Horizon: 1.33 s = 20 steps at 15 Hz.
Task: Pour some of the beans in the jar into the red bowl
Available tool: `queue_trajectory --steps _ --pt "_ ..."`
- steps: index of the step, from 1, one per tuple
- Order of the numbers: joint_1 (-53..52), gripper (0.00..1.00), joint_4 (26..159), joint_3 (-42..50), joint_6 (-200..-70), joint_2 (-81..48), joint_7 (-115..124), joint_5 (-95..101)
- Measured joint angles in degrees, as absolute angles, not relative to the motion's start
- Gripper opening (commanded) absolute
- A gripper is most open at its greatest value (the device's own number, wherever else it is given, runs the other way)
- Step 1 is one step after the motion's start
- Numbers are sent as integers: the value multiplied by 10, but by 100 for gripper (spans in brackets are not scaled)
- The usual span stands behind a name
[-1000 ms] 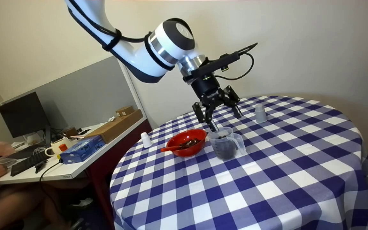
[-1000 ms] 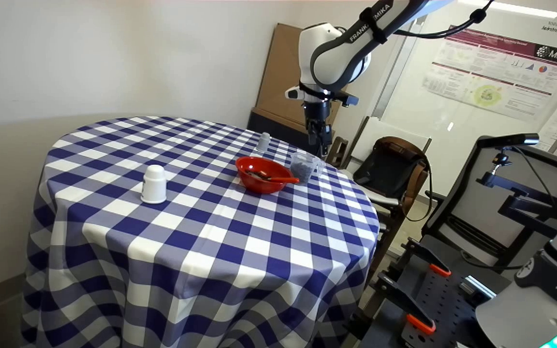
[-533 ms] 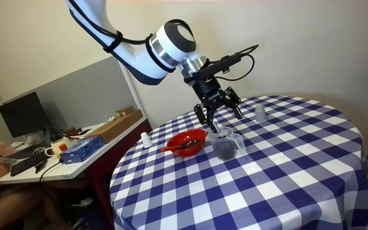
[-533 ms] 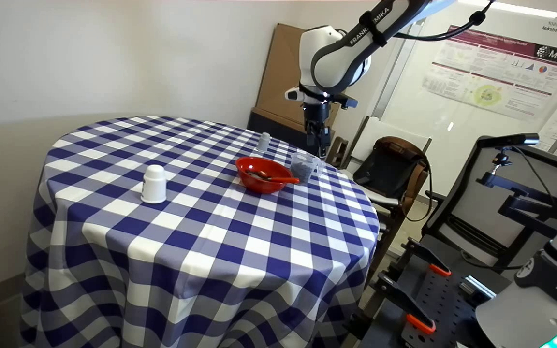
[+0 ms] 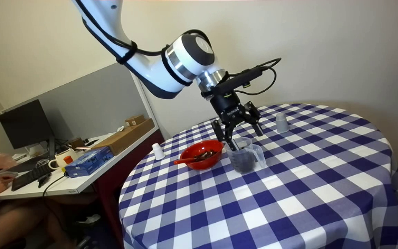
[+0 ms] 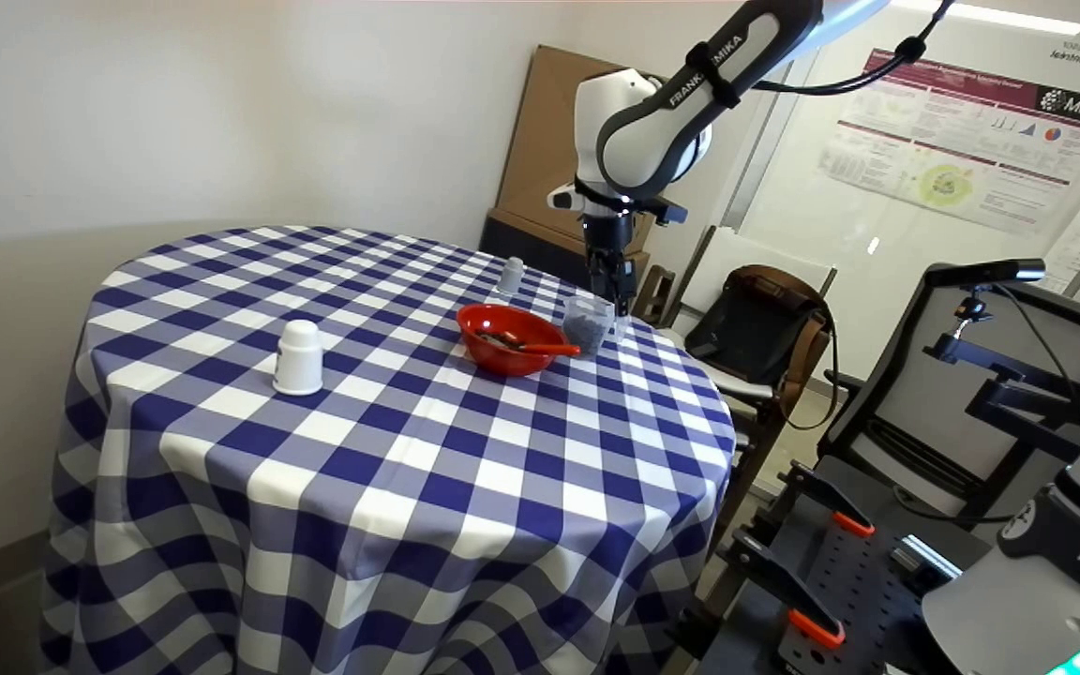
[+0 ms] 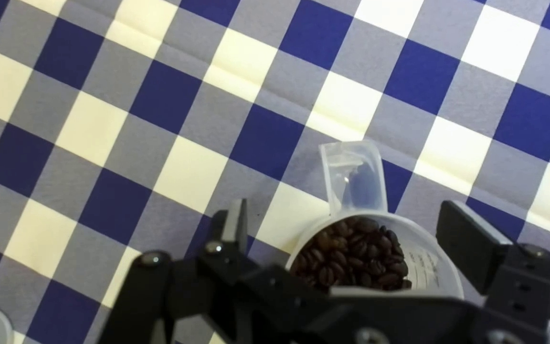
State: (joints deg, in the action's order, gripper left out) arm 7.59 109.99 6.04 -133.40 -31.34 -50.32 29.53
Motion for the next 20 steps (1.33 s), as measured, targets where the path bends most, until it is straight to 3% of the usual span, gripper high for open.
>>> queue_trajectory --steps 1,3,4,5,7,13,15,18,19,20 --pt "76 98 1099 61 -1334 -316 -503 295" --pt "78 86 1099 61 -1334 -318 -503 295" --pt "80 73 1098 61 -1334 -320 -503 295" --pt "81 66 1098 61 -1334 -321 -503 295" --pt "83 61 1098 61 -1334 -322 -503 295" --pt "89 58 1092 61 -1334 -331 -503 295" --pt "90 47 1091 61 -1334 -332 -503 295" --pt "90 15 1089 61 -1334 -332 -503 295" --pt "90 9 1088 61 -1334 -332 -503 295" --pt "90 11 1087 61 -1334 -332 -503 295"
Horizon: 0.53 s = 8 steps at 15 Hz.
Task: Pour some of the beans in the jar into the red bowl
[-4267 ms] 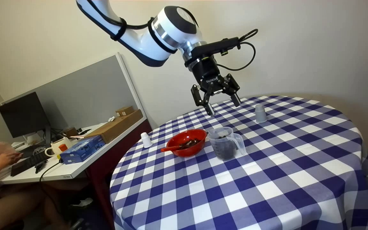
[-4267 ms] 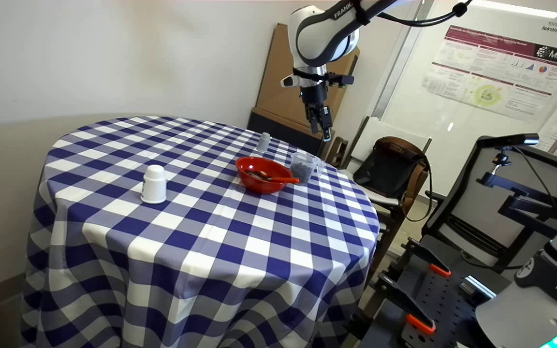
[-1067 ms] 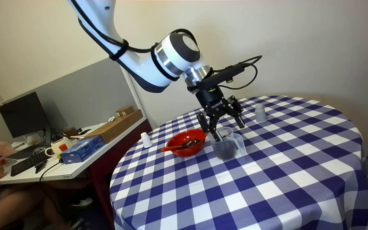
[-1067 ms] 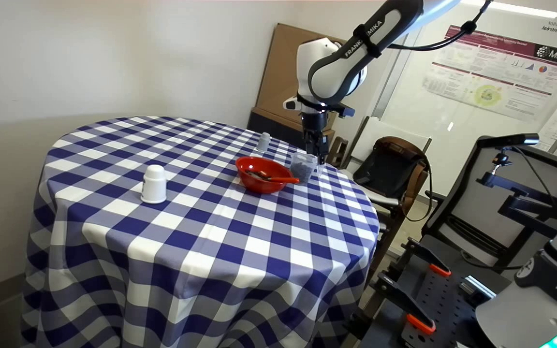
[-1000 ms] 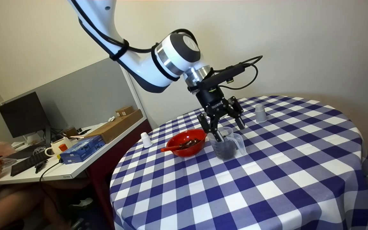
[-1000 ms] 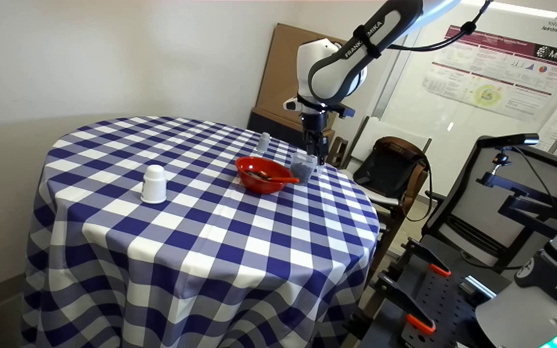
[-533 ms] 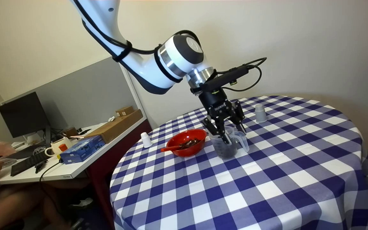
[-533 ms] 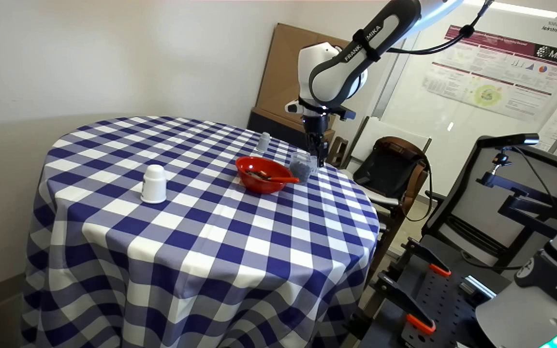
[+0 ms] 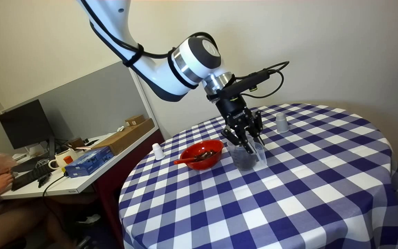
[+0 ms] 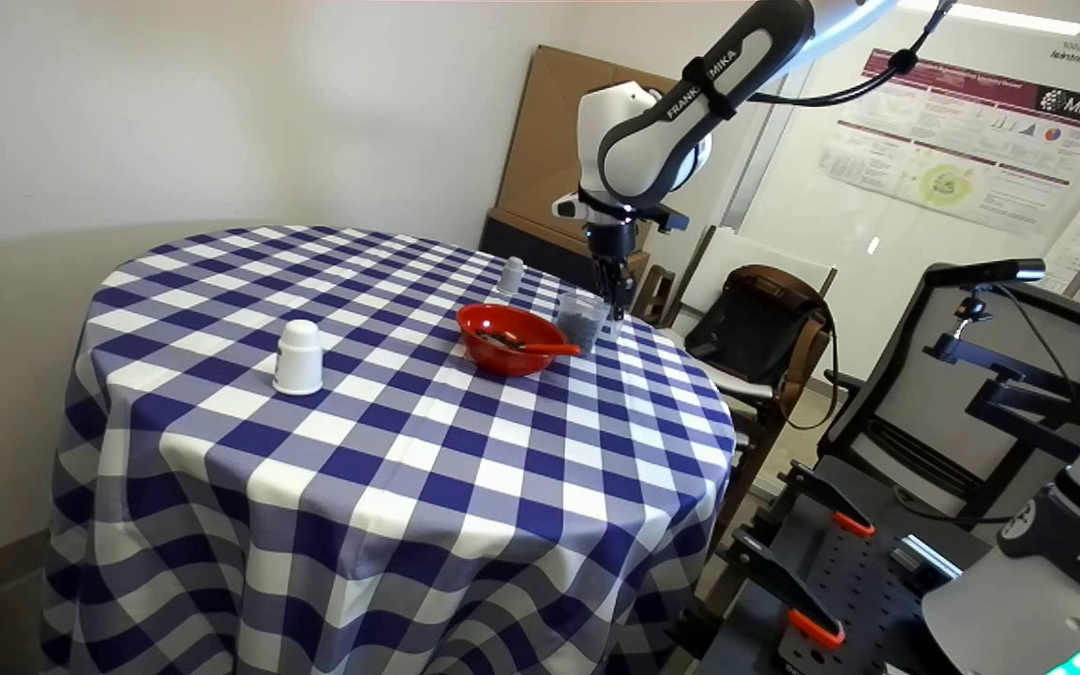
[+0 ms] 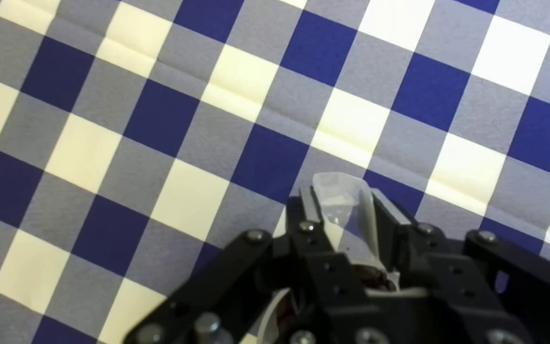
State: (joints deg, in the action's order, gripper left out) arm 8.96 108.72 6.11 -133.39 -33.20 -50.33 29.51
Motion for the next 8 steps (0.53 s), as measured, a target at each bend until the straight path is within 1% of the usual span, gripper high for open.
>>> queue_trajectory --steps 1,8 --pt "90 13 1086 61 -1334 -332 -503 295" --pt "86 13 1082 60 -1333 -331 -503 295"
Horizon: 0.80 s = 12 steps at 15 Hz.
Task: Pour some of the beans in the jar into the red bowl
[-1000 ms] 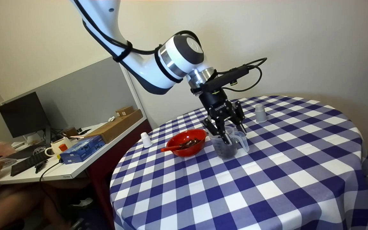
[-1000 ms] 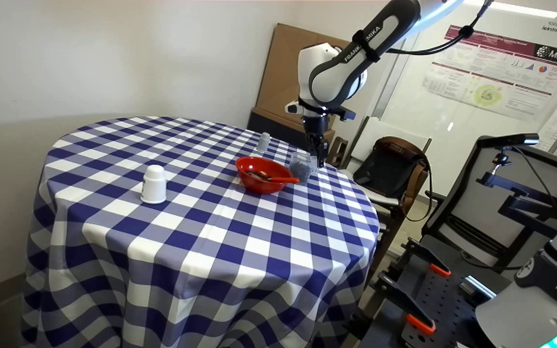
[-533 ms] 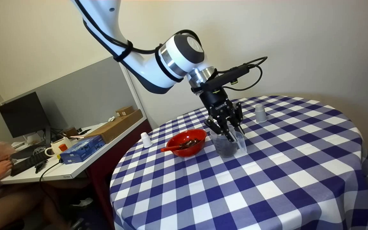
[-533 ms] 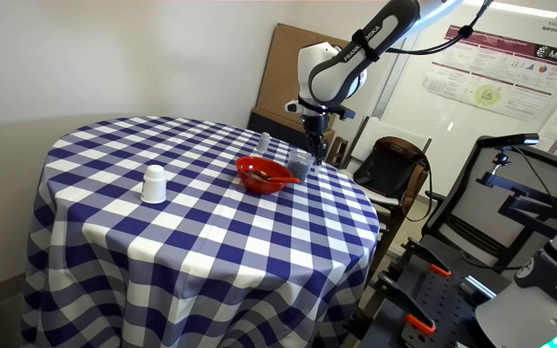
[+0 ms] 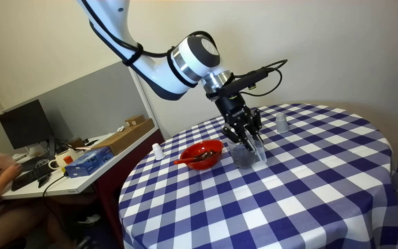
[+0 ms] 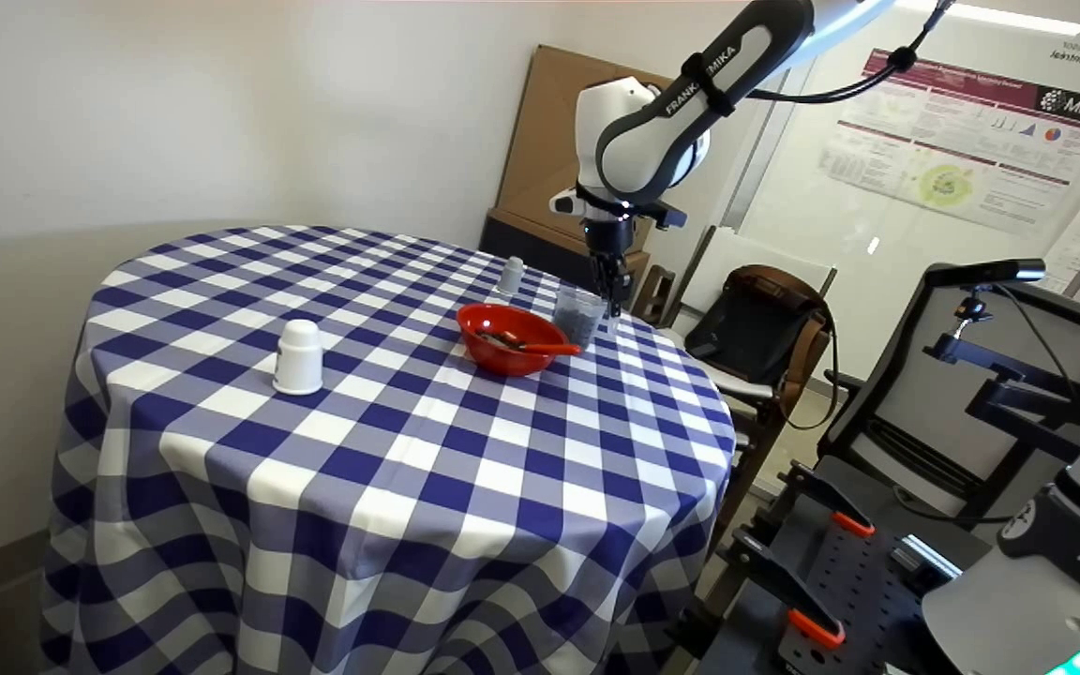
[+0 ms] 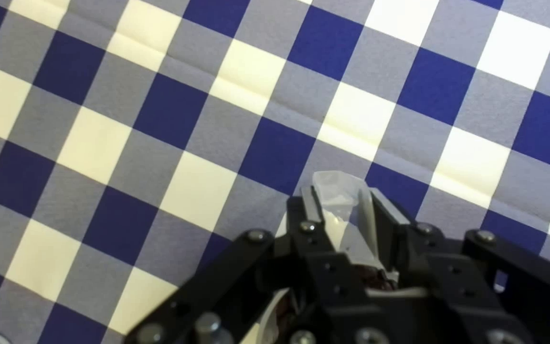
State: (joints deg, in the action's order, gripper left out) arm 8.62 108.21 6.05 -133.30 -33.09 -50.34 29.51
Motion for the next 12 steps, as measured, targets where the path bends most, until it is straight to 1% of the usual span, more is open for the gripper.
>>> queue_trajectory --steps 7,12 --pt "53 12 1077 57 -1312 -302 -504 304" --pt "15 12 1077 57 -1254 -251 -482 380"
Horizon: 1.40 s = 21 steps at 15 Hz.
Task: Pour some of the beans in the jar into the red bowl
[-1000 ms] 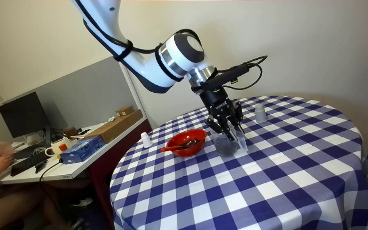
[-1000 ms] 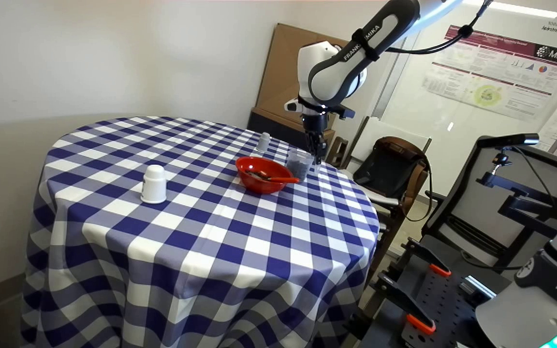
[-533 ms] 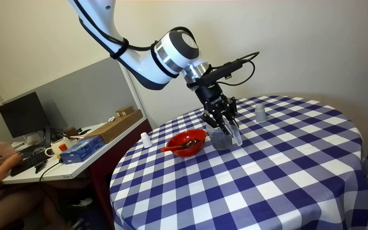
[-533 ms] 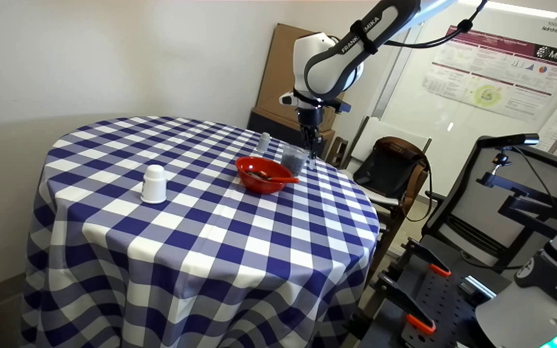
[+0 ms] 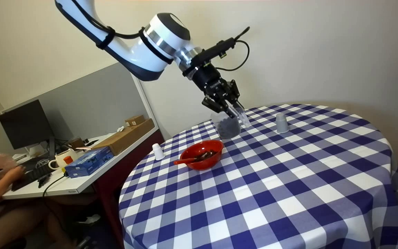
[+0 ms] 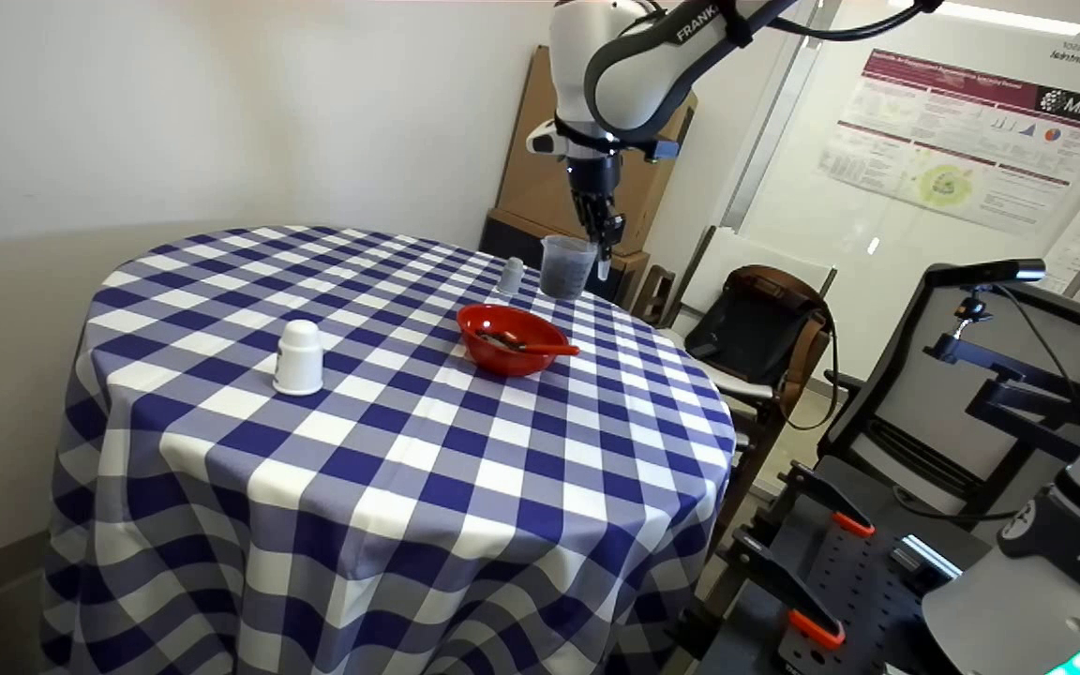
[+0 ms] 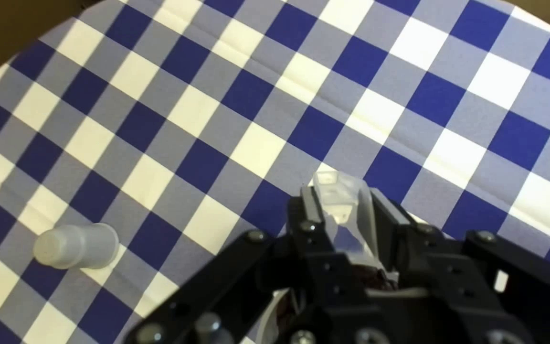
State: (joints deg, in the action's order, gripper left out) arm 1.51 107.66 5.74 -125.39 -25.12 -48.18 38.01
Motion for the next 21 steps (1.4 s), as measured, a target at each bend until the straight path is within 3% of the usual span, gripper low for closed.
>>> queue_trajectory --steps 10,21 --pt "-49 12 1106 3 -1112 -167 -420 584" --pt "-101 12 1156 -61 -990 -226 -218 695"
